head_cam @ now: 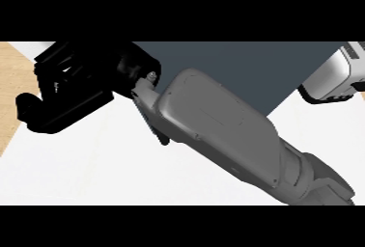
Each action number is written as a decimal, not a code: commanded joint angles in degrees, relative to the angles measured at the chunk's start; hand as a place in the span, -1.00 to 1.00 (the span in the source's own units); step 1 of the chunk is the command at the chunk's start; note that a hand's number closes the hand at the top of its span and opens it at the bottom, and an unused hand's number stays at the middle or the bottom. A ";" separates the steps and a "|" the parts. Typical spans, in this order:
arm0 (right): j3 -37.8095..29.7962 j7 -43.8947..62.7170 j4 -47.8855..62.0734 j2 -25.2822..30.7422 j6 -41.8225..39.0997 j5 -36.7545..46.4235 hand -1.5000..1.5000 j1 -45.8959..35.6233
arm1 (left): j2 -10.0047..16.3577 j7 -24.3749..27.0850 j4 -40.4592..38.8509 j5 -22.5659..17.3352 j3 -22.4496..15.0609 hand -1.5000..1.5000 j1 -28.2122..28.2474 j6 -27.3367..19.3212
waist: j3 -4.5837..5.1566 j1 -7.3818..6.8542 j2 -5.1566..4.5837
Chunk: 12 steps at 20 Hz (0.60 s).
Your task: Pick up the wine, place it into the cabinet and close the cabinet
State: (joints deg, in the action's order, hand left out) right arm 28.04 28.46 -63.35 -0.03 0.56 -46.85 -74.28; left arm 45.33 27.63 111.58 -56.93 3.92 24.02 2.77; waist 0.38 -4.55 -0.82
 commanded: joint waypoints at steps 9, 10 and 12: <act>-5.86 -16.25 19.45 6.00 -3.21 5.96 1.00 -0.18 | 1.49 -2.87 1.59 -1.90 4.20 -1.00 1.99 1.75 | -0.35 1.02 -0.28; -6.18 -15.97 19.33 6.39 -2.96 5.83 1.00 -1.14 | 2.16 -3.44 0.36 -3.20 5.19 -1.00 0.41 2.40 | -0.32 1.99 -0.24; -6.46 -17.33 20.78 7.24 -3.20 5.94 1.00 -0.48 | 0.69 -2.65 1.44 -2.44 3.87 -1.00 1.33 2.32 | -0.29 1.78 -0.36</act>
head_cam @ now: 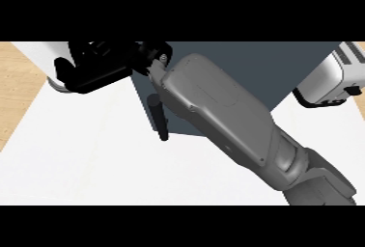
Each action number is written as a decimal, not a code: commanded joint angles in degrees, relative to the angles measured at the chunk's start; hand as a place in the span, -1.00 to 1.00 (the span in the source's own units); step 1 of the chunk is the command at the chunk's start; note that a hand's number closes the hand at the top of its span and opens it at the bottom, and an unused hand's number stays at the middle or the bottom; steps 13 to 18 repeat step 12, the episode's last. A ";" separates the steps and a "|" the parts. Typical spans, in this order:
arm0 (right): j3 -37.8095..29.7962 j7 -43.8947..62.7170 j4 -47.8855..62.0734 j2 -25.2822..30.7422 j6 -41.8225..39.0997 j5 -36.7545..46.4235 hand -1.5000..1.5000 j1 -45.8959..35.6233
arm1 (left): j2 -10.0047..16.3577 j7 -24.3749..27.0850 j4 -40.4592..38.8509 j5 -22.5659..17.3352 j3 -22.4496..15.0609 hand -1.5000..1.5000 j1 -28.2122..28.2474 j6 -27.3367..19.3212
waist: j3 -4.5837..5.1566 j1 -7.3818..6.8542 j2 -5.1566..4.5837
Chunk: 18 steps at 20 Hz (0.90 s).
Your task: Pick up the wine, place it into the cabinet and close the cabinet
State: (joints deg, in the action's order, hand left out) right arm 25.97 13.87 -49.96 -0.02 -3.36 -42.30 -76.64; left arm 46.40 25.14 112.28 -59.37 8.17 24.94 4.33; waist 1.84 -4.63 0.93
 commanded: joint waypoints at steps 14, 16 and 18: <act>-3.71 -8.10 9.17 8.17 1.19 -0.31 1.00 3.24 | -0.97 -3.42 4.31 -1.60 -4.88 -1.00 -2.96 -0.85 | -1.77 4.78 -3.24; -3.71 -8.10 9.17 8.17 1.19 -0.31 1.00 3.24 | -0.97 -3.42 4.31 -1.60 -4.88 -1.00 -2.96 -0.85 | -1.77 4.78 -3.24; -3.71 -8.10 9.17 8.17 1.19 -0.31 1.00 3.24 | -0.97 -3.42 4.31 -1.60 -4.88 -1.00 -2.96 -0.85 | -1.77 4.78 -3.24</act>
